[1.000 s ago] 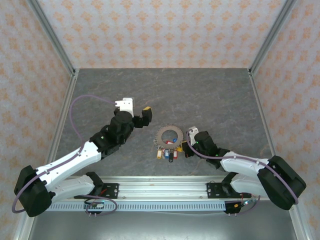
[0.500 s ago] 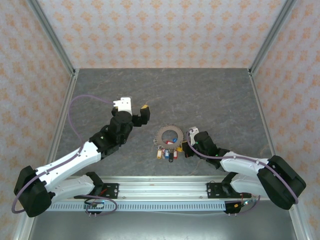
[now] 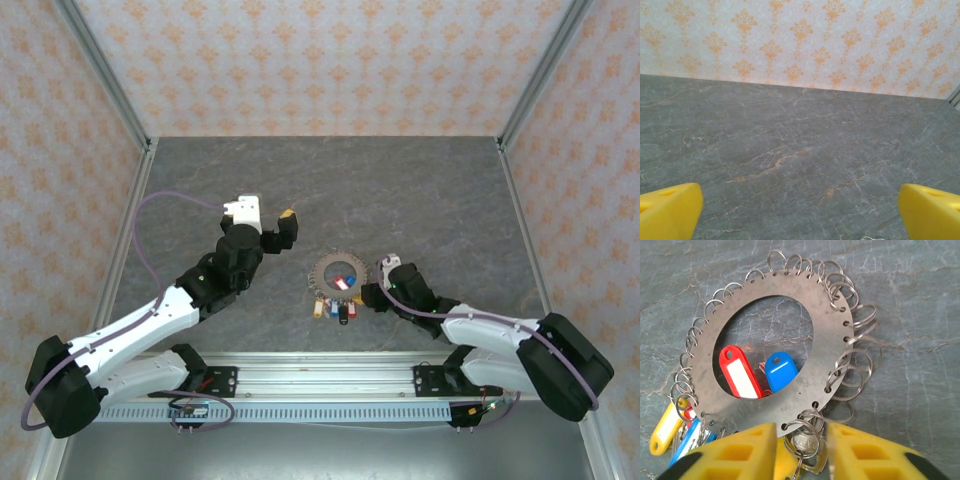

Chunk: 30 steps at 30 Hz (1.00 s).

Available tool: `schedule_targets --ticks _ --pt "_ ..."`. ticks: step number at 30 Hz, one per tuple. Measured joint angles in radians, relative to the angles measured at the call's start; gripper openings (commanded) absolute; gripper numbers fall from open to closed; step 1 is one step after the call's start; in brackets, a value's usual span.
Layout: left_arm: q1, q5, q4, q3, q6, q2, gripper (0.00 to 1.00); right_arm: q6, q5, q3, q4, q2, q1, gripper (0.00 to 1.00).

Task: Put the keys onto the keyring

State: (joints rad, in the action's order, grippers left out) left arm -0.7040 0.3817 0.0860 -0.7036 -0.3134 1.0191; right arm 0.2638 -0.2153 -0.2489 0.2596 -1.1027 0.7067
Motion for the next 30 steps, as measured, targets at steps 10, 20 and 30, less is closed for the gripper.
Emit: schedule_targets --ticks 10,20,30 --pt "0.043 -0.066 -0.042 -0.001 -0.084 0.016 1.0 0.177 0.039 -0.127 -0.277 0.176 -0.129 0.54" --pt "0.052 -0.33 -0.202 -0.103 -0.177 0.278 0.98 0.261 -0.176 -0.38 -0.422 -0.216 -0.24 0.49" --pt "0.051 -0.478 -0.243 -0.115 -0.307 0.439 0.83 0.264 -0.232 -0.468 -0.511 -0.386 -0.249 0.42"
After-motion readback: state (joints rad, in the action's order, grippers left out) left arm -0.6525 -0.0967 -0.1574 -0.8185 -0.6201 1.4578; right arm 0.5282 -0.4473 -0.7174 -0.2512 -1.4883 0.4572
